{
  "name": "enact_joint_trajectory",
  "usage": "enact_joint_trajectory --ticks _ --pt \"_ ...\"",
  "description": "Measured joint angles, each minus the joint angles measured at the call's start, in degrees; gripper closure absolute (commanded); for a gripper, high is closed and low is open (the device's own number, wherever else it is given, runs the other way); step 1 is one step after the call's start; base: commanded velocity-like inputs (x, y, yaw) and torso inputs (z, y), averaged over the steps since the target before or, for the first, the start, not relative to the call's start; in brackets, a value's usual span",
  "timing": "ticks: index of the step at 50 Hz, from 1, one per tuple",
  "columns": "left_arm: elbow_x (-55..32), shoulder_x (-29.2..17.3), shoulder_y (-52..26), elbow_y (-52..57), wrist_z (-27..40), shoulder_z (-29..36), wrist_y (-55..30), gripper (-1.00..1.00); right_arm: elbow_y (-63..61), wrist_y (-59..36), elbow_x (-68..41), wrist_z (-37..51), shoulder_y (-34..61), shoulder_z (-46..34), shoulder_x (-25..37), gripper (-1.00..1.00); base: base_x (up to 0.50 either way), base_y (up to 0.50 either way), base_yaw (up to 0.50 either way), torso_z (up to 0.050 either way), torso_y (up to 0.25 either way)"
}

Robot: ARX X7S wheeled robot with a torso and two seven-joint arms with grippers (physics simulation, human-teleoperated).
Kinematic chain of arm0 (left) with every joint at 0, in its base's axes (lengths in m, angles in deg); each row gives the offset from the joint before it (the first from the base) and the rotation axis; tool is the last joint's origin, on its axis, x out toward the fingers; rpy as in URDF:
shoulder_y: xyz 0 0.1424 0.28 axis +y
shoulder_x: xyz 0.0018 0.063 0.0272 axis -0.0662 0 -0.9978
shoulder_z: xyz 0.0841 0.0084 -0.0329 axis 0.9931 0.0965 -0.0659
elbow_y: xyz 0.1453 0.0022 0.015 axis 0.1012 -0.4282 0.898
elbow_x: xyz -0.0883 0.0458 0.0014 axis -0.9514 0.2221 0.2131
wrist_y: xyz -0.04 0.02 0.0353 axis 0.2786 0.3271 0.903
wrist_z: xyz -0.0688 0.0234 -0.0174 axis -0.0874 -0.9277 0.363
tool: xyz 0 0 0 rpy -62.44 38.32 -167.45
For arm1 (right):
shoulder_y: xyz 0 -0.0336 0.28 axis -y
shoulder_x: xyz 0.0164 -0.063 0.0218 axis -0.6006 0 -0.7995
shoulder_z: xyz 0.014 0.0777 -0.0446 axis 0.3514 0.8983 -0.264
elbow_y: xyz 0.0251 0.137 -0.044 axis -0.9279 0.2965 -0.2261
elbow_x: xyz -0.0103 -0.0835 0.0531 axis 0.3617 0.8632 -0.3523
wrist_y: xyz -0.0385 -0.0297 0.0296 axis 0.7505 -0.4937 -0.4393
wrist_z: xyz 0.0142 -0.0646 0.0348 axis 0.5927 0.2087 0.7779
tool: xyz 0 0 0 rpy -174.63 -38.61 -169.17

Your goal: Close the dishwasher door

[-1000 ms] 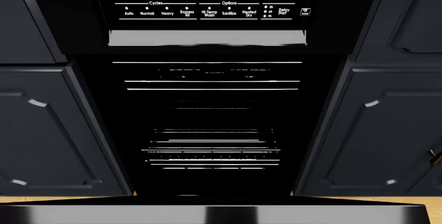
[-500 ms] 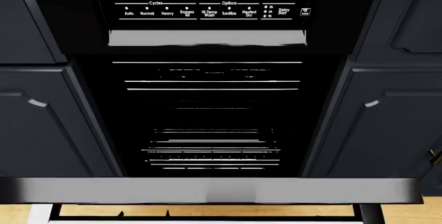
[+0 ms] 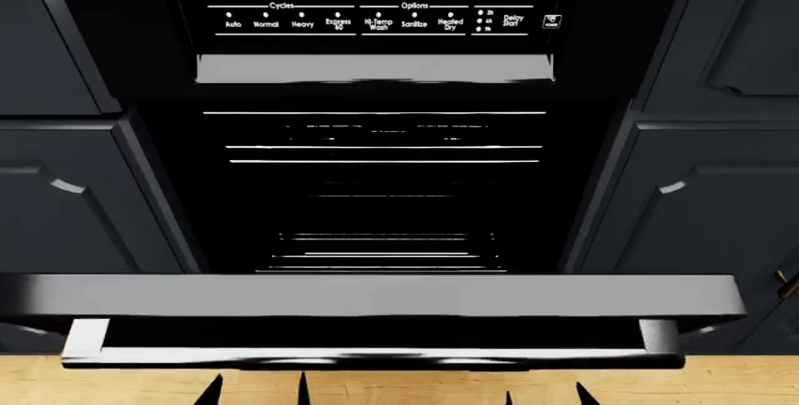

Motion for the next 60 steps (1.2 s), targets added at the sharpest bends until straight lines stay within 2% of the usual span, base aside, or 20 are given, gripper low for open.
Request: enact_joint_trajectory --ticks 17,60 --pt "-0.92 -0.03 -0.98 -0.81 -0.37 -0.05 -0.76 -1.0 0.77 -1.71 0.15 -0.26 1.38 -0.81 -0.24 -1.0 0.0 0.0 0.0 0.0 0.0" --pt "-9.76 0.4 -16.07 -7.44 -5.17 -2.43 -10.14 -1.0 3.14 -18.32 -4.02 -1.58 16.68 -1.57 -3.19 -1.0 0.0 0.0 0.0 0.0 0.0"
